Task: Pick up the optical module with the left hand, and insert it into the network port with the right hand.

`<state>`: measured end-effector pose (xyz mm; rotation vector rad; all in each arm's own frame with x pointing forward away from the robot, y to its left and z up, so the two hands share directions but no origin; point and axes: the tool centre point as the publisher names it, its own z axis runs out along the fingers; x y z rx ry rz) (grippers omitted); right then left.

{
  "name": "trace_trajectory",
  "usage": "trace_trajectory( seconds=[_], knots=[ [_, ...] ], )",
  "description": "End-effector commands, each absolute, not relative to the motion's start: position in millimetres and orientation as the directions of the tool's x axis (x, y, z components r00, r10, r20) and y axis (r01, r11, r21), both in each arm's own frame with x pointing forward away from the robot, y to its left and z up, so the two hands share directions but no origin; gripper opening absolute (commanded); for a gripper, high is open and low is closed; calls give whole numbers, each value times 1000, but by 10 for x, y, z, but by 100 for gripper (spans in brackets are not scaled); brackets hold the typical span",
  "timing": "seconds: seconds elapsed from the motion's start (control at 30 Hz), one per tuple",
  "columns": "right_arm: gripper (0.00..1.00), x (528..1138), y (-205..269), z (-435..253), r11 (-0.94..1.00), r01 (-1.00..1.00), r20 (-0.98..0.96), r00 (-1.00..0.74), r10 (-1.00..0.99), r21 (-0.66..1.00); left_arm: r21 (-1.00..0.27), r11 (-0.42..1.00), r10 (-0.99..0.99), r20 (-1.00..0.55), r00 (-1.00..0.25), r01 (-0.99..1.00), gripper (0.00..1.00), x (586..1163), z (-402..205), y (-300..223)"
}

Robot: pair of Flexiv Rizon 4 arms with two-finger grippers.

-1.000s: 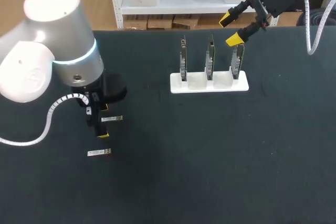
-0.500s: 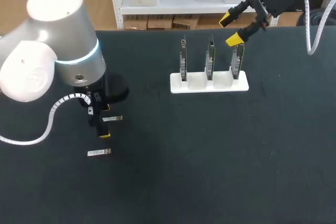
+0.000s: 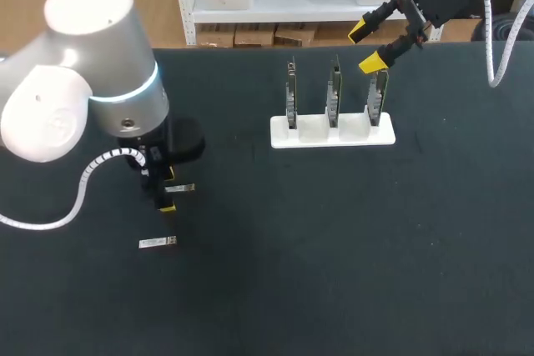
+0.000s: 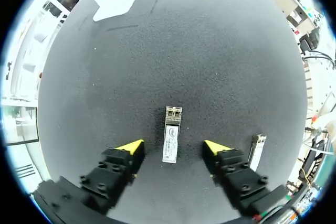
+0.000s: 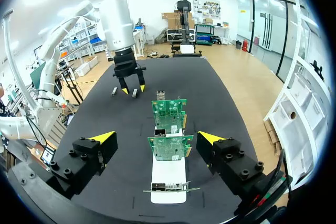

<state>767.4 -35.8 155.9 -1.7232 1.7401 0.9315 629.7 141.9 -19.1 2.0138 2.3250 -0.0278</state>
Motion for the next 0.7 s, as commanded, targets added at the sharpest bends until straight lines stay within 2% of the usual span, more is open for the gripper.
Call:
trace_trajectory(
  seconds=[0.03, 0.5, 0.7],
  knots=[
    [100, 7663, -360, 1557, -42, -993, -768, -59, -637, 111, 25, 146, 988, -59, -145, 989, 0, 6325, -230, 1425],
    [100, 7663, -360, 1557, -42, -993, -768, -59, -637, 111, 7, 165, 985, -49, -164, 986, 0, 6362, -293, 1473],
    [100, 7663, -360, 1557, -42, -993, -768, -59, -637, 111, 55, 178, 979, -110, -171, 982, 0, 6356, -254, 1534]
  ],
)
